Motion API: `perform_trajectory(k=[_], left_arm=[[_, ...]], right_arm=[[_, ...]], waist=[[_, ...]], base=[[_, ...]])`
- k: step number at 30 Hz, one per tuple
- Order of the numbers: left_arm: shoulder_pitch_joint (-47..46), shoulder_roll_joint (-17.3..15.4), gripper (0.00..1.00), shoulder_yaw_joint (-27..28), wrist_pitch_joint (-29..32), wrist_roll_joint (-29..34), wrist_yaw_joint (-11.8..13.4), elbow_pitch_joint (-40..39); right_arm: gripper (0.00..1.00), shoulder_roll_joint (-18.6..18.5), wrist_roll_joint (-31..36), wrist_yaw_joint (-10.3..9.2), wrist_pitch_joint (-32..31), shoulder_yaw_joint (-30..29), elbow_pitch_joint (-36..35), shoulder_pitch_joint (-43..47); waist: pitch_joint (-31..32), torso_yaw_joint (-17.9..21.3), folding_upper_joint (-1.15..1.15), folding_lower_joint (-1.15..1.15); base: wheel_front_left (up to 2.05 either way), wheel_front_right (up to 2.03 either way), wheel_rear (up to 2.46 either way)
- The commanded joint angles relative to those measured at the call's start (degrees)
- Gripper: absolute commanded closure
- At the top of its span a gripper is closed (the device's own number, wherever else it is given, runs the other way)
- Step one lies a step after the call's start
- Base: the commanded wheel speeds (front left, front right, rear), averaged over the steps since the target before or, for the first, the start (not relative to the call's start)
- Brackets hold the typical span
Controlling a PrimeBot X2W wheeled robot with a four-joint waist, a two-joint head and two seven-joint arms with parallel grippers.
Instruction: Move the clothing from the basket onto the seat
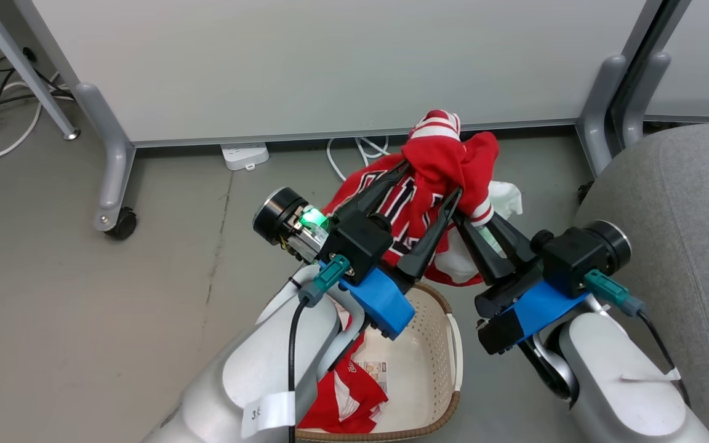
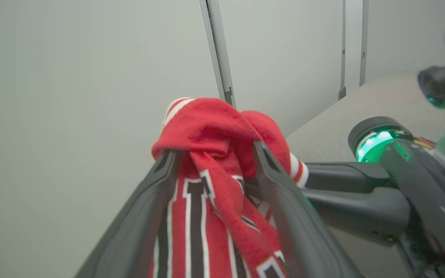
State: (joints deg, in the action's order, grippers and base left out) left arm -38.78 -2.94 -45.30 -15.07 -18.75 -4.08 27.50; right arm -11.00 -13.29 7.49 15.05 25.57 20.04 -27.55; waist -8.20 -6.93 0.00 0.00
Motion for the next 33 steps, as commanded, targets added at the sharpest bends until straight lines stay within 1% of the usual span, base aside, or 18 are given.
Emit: perform_trajectory(k=[1, 5, 11, 17, 23, 33], left_arm=[[0.3, 0.1, 0.0, 0.4, -0.2, 0.7, 0.4, -0.4], [0.5, 0.1, 0.0, 0.9, -0.2, 1.4, 0.4, -0.5], [0.6, -0.3, 0.0, 1.5, -0.1, 2.8, -0.1, -0.9], [0.1, -0.3, 0.0, 1.4, -0.2, 4.1, -0.5, -1.8], [-0.3, -0.5, 0.0, 0.9, -0.2, 5.3, -1.2, -2.4], [-0.4, -0.3, 0.0, -1.8, -0.1, 6.3, -2.3, -1.7]], right_arm=[[1.0, 0.2, -0.2, 0.01, 0.2, -1.1, -0.4, 0.9], [1.0, 0.3, 0.2, 0.01, 0.2, -2.1, -0.6, 0.9], [1.0, 0.5, 0.8, 0.01, 0.2, -5.2, -1.4, 1.2], [1.0, 0.5, 1.7, 0.01, 0.2, -9.8, -3.3, 1.8], [1.0, 0.7, 2.4, 0.01, 0.2, -15.7, -5.7, 2.8], [1.0, 1.6, 3.5, 0.01, 0.2, -25.1, -8.8, 6.1]], waist=[[-0.3, 0.4, 0.0, 0.0], [-0.8, 1.7, 0.0, 0.0], [-2.5, 6.5, 0.0, 0.0], [-4.9, 12.3, 0.0, 0.0], [-6.8, 18.0, 0.0, 0.0], [-9.0, 25.7, 0.0, 0.0]], base=[[0.0, 0.0, 0.0], [0.0, 0.0, 0.0], [0.0, 0.0, 0.0], [0.0, 0.0, 0.0], [0.0, 0.0, 0.0], [0.0, 0.0, 0.0]])
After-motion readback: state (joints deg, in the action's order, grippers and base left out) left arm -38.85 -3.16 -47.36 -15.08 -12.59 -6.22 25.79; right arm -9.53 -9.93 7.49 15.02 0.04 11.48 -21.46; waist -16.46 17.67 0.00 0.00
